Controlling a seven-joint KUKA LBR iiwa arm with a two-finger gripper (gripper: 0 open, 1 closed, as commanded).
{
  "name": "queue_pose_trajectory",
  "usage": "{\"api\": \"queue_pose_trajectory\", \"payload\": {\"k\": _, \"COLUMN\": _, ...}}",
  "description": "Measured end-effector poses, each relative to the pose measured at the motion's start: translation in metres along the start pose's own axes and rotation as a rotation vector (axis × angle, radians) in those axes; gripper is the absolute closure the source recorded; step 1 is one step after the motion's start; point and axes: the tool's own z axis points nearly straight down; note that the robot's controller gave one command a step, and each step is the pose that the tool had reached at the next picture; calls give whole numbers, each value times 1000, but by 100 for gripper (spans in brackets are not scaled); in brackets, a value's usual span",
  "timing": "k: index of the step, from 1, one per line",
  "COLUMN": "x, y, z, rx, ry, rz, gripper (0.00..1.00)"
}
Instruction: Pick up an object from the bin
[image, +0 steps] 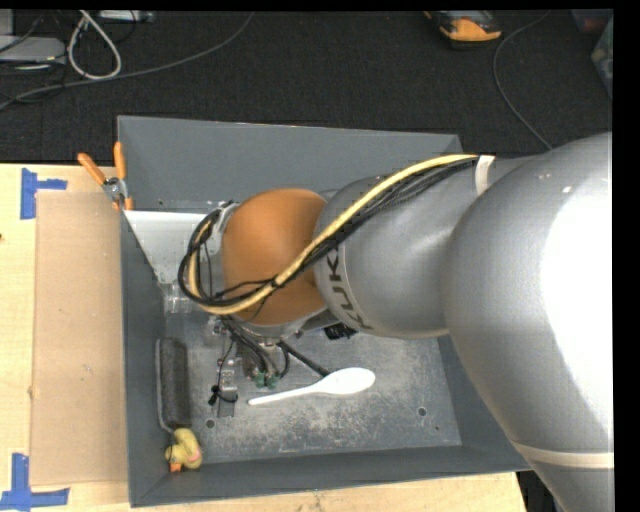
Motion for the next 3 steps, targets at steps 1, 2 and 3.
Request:
{"api": "queue_pose_trajectory", "payload": {"k": 1, "x": -2, "y": -1, "z": -4, "rx": -1, "ry": -7, "rz": 4, "gripper": 0}}
{"api": "queue_pose_trajectory", "payload": {"k": 2, "x": -38, "y": -65, "z": 50, "rx": -2, "ry": -5, "rz": 146, "gripper": 0}}
{"api": "queue_pose_trajectory", "payload": {"k": 3, "x": -62, "y": -86, "z": 10, "rx": -6, "ry": -9, "rz": 120, "gripper": 0}}
